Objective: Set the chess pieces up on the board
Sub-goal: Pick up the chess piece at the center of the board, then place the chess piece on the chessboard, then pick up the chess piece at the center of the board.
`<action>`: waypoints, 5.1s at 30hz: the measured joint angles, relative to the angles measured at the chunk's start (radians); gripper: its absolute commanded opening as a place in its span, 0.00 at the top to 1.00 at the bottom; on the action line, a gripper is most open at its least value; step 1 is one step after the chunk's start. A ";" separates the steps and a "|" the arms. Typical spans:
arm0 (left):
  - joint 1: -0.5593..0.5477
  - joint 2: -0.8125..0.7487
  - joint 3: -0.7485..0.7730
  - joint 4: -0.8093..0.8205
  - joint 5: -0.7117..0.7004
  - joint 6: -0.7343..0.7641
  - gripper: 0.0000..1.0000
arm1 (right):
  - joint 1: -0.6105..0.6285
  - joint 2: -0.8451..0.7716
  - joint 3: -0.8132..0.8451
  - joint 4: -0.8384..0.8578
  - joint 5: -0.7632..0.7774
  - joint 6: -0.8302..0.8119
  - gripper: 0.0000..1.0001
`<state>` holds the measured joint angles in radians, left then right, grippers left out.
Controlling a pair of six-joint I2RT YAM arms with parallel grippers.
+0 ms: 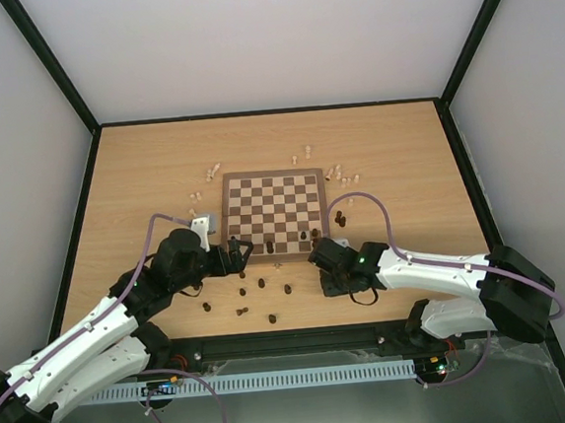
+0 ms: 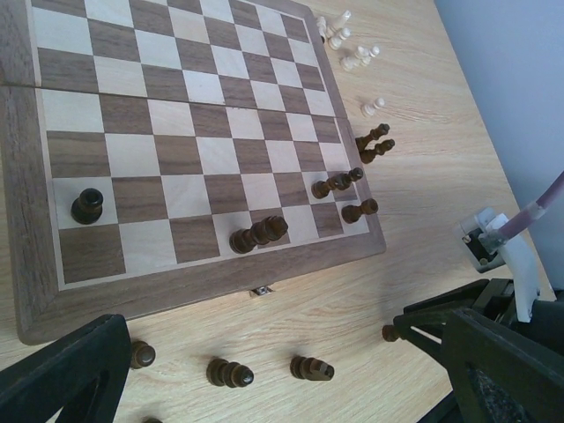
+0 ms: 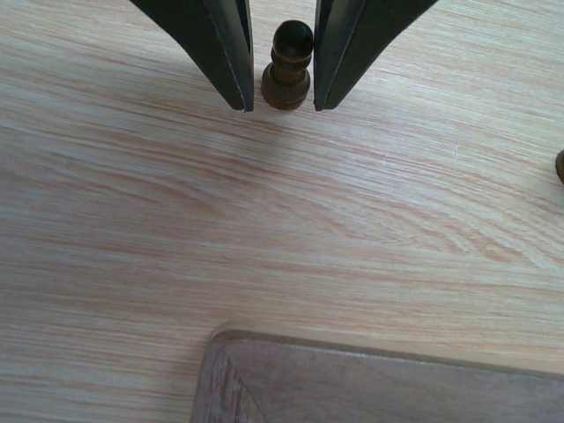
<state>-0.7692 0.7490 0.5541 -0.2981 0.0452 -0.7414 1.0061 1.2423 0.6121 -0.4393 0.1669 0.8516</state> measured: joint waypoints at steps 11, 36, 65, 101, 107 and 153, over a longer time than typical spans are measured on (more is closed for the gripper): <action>0.000 -0.002 -0.011 0.004 0.007 -0.004 0.01 | 0.038 0.002 -0.004 -0.003 0.002 0.012 0.81; 0.000 0.003 -0.013 0.031 0.007 -0.005 0.01 | 0.040 0.186 0.438 -0.140 0.087 -0.113 0.89; 0.000 -0.063 -0.013 -0.015 -0.023 -0.009 0.01 | -0.143 0.551 0.676 -0.102 0.012 -0.346 0.88; 0.016 -0.056 -0.011 -0.056 -0.061 -0.007 0.01 | -0.117 0.353 0.663 -0.079 -0.010 -0.352 0.45; 0.041 0.024 0.018 -0.114 -0.057 -0.006 0.01 | -0.061 0.228 0.528 -0.080 -0.019 -0.330 0.44; -0.168 0.635 0.178 -0.188 -0.265 -0.126 0.59 | -0.063 -0.064 0.222 -0.026 -0.028 -0.321 0.41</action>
<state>-0.9375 1.3838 0.7322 -0.4862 -0.2195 -0.8677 0.9436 1.1782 0.8345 -0.4652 0.1390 0.5304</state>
